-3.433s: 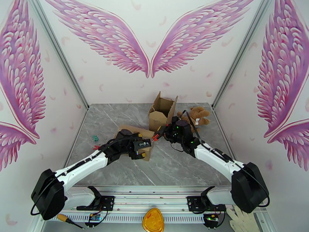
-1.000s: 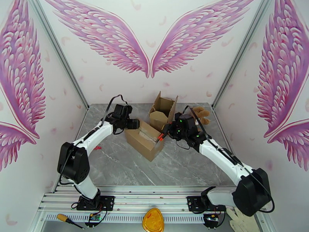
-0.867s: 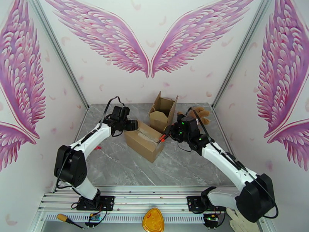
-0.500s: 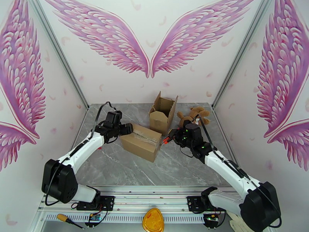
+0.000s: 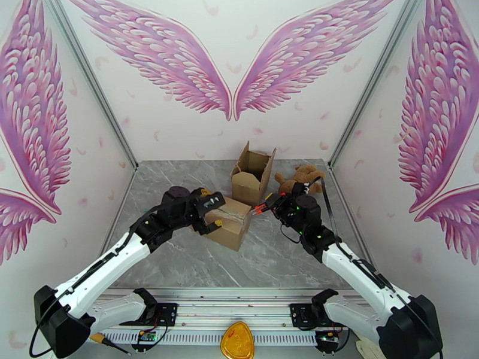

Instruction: Unpack the express box

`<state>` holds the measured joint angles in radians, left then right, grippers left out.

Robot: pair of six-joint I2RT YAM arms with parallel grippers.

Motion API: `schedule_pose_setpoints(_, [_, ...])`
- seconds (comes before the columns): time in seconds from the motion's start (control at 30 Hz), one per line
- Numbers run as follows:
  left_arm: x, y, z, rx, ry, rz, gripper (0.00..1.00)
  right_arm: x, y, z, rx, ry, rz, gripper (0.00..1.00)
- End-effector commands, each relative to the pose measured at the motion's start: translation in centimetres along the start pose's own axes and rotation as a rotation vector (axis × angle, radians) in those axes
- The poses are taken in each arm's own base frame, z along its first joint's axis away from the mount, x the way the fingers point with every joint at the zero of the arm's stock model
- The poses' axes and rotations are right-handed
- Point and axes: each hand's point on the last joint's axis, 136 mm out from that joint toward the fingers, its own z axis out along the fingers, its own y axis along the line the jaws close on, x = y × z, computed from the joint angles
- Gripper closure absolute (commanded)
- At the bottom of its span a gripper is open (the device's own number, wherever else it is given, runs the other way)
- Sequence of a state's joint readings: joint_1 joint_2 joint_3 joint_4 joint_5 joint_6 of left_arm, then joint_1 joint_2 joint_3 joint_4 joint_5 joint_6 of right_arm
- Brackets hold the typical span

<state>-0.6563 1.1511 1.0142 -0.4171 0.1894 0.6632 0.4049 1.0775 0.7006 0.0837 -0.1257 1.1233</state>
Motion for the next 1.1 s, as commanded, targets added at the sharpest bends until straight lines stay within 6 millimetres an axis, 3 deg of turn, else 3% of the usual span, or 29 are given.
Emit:
schedule_pose_setpoints(0.0, [0.3, -3.2, 1.3, 0.129, 0.007, 0.261, 0.01, 0.0, 0.4, 0.7, -0.017, -0.02, 0.01, 1.0])
schedule_pose_setpoints(0.13, [0.6, -4.9, 3.2, 0.191, 0.055, 0.359, 0.01, 0.4, 0.0, 1.3, -0.003, -0.01, 0.009, 1.0])
schedule_pose_setpoints(0.33, [0.1, -5.7, 5.5, 0.211, 0.044, 0.382, 0.01, 1.2, -1.0, 1.4, 0.042, -0.002, -0.011, 1.0])
schedule_pose_setpoints(1.07, [0.2, -3.2, 10.8, 0.015, 0.083, 0.256, 0.01, 6.8, -4.5, 1.6, 0.078, 0.134, 0.118, 1.0])
